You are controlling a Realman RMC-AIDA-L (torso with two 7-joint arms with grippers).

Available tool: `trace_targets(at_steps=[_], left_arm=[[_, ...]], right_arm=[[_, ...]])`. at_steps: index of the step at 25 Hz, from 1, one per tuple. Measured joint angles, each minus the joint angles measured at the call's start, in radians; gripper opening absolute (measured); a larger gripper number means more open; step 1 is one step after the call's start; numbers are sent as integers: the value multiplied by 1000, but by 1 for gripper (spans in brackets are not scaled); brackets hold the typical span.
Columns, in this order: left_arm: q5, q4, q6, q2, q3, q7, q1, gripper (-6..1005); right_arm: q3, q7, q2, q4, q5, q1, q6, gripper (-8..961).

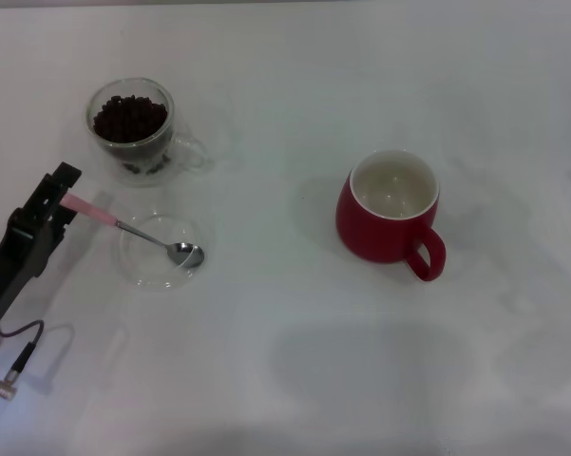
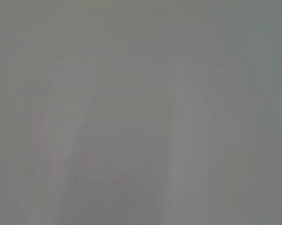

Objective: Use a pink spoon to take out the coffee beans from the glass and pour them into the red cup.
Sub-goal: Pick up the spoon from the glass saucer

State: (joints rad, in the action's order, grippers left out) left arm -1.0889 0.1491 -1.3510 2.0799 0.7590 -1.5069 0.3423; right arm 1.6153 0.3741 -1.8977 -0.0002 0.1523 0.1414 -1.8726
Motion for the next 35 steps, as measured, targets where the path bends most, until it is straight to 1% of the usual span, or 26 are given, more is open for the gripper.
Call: trace_targets(at_steps=[10, 19, 29, 35], left_arm=[[-22, -27, 41, 0, 13, 6, 14, 833], [-62, -29, 83, 2, 14, 0, 52, 835], [-48, -19, 79, 11, 6, 47, 47, 835], [-40, -16, 72, 14, 4, 66, 39, 805]], right_arm=[[0, -1, -10, 0, 1, -12, -1, 665], [0, -1, -13, 0, -2, -17, -6, 665], [0, -1, -12, 0, -6, -15, 0, 665], [0, -1, -12, 0, -7, -9, 3, 665]])
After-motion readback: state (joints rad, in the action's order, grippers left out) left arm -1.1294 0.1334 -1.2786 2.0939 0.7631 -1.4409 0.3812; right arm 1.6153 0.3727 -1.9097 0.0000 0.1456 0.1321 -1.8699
